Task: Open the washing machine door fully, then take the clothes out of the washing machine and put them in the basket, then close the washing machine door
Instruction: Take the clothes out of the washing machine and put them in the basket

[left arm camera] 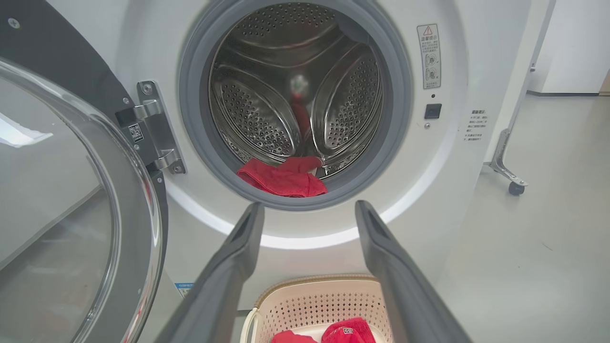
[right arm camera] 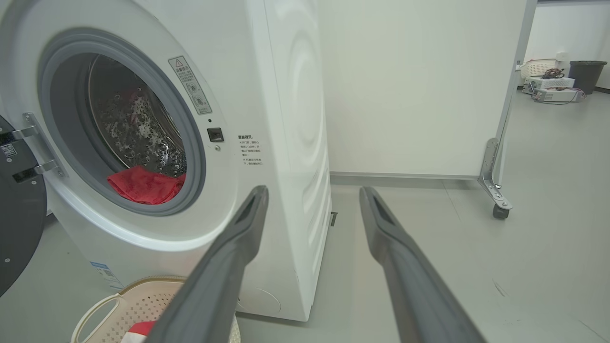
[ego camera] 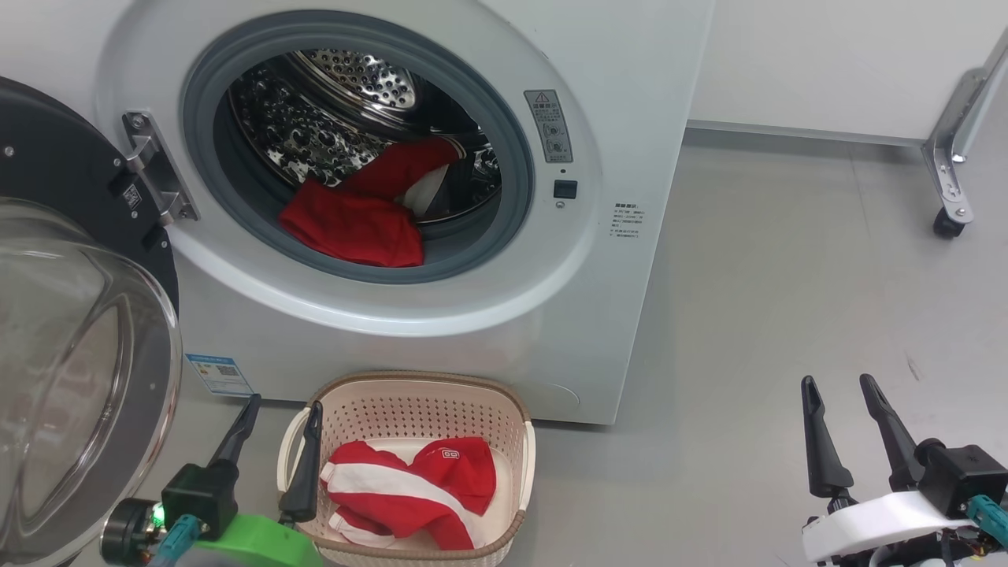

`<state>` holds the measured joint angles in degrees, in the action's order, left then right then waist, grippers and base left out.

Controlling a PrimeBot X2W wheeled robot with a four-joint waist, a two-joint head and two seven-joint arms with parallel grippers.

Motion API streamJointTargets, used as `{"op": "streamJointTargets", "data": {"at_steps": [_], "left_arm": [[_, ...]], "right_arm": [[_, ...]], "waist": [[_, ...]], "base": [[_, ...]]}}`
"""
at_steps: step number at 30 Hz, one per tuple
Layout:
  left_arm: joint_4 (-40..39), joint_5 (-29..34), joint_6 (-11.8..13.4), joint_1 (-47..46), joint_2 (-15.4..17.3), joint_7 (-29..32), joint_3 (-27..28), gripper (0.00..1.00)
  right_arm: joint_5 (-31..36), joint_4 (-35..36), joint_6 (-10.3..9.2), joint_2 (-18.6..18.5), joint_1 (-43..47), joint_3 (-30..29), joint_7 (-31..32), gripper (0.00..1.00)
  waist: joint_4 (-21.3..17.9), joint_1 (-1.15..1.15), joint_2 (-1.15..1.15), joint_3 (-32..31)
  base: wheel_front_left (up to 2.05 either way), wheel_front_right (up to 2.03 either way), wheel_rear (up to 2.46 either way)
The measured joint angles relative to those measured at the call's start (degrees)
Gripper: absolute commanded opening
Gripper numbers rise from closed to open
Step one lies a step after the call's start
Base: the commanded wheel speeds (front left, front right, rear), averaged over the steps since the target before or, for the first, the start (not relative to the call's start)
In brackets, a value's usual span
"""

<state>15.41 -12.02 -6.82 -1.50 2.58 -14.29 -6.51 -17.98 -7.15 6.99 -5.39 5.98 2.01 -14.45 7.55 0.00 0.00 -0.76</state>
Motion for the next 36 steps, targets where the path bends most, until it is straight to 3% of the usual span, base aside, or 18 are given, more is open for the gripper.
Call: {"op": "streamJointTargets", "data": {"at_steps": [36], "left_arm": [[-4.0,-0.6,0.8,2.7,0.0,0.0,-1.0,1.00]], "right_arm": [[0.1,0.5,0.00,0.1,0.2,0.0,0.0,1.00]], "waist": [[-1.2,0.00,0.00,1.3]], "base": [[0.00,0.00,0.00]]}}
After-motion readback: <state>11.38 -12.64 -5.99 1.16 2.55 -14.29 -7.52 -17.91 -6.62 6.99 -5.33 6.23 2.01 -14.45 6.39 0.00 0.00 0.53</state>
